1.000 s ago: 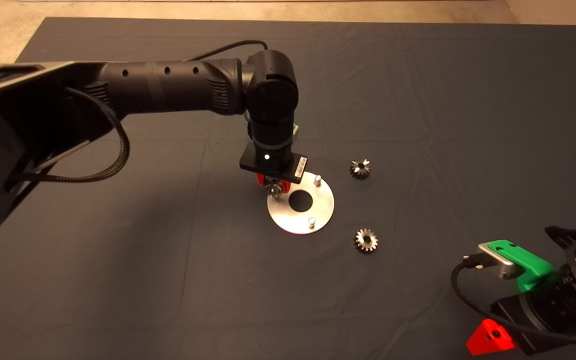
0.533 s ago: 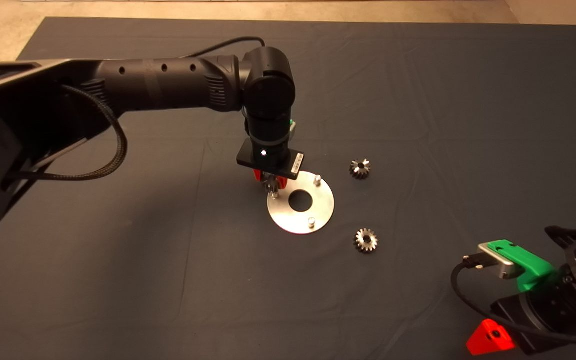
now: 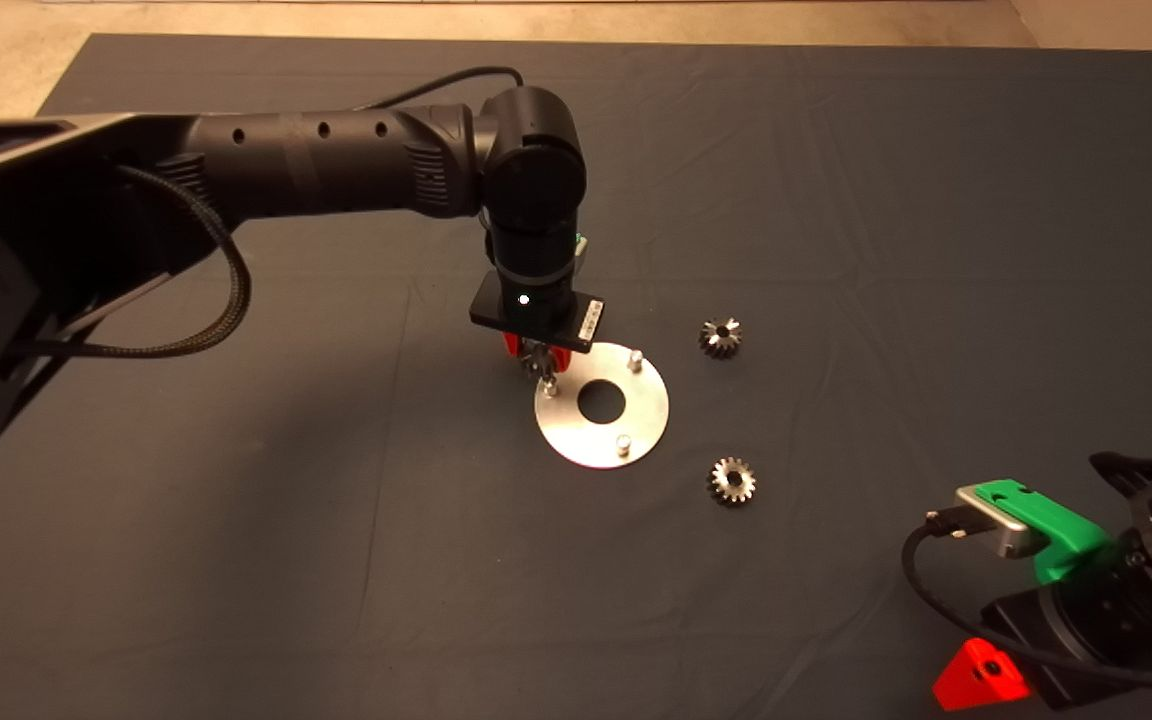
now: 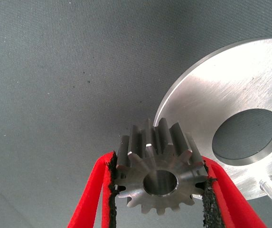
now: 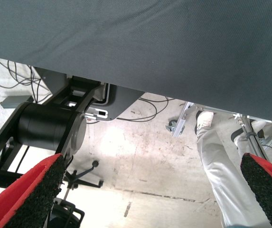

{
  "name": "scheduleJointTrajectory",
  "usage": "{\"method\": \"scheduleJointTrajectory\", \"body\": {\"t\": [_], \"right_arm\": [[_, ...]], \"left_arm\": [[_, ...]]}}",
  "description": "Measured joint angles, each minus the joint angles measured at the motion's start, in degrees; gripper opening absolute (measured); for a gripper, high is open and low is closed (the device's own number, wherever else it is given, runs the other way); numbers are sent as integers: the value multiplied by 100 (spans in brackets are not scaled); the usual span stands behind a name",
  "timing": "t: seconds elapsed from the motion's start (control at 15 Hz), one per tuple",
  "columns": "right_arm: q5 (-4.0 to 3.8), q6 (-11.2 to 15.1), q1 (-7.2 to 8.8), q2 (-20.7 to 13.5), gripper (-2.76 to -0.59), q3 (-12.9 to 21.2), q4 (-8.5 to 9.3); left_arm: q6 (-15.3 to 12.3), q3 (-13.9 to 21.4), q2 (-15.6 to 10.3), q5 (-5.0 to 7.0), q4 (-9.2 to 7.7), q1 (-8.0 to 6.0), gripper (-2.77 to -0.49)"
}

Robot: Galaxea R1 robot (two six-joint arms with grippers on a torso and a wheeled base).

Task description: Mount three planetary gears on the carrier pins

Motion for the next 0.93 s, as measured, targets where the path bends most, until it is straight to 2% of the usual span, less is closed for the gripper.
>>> {"method": "scheduleJointTrajectory", "body": {"t": [0.33, 0.6, 0.93], "right_arm": [[0, -2, 0, 0, -61, 0, 0], [0, -18, 2, 0, -61, -1, 0], [0, -20, 0, 0, -61, -28, 0]], "left_arm": [[-3, 0, 4, 0, -35, 0, -239], [-9, 0, 4, 0, -162, 0, -239], [-68, 20, 0, 0, -236, 0, -239]]}}
